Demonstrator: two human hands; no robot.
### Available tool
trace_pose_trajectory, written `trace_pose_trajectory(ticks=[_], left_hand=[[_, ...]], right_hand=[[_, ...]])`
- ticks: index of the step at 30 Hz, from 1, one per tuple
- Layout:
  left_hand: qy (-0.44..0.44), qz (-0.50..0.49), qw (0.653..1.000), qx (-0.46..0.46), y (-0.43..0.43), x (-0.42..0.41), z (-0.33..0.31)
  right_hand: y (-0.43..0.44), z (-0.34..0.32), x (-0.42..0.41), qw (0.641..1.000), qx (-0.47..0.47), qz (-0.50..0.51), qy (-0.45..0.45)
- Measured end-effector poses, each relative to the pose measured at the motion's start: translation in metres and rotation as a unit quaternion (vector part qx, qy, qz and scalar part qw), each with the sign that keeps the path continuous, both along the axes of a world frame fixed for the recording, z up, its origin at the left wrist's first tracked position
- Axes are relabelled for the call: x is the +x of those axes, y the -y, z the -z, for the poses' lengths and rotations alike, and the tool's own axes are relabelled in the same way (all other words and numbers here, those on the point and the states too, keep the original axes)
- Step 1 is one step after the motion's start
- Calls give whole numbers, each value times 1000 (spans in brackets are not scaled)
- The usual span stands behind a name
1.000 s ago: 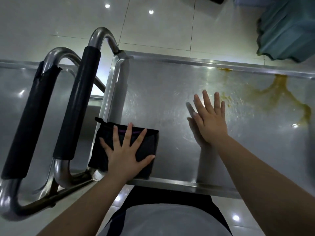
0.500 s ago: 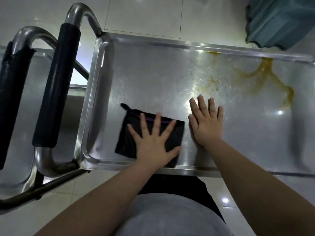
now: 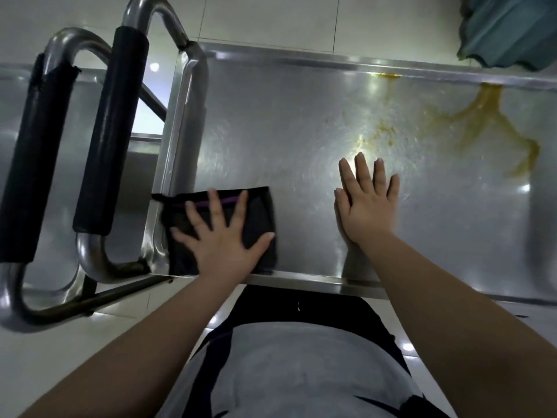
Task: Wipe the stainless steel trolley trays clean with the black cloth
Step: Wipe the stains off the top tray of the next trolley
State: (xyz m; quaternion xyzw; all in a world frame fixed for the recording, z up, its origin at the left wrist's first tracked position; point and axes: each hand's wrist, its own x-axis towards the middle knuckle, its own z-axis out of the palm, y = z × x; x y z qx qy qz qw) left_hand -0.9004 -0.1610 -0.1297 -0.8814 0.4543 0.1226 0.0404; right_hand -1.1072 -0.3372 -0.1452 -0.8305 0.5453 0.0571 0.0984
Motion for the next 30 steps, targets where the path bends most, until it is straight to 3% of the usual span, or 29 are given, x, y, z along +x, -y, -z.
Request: trace_pose_trajectory(ticks=[3,7,15,19,25,30], left_hand=[[-24,98,995,-12,28,-64,0],[-11,133,991,-14,34,-79,-4],[10,10,1000,26,-20,47,-5],[14,-36,999,15,-2,1,1],[-18,76,997,-18,38,-111,-3],[-4,77,997,-24,25,-65,1]], right_hand=[[3,1,-3,1000,4,-1,-3],[14,-3,-9,1000,19,-10,9],[9,1,-7,1000,17,-5,16],[5,3,-3,1000,12,-2,0],[13,3,-9,999,26,-17,14],[16,0,-10,999,28,-23,23]])
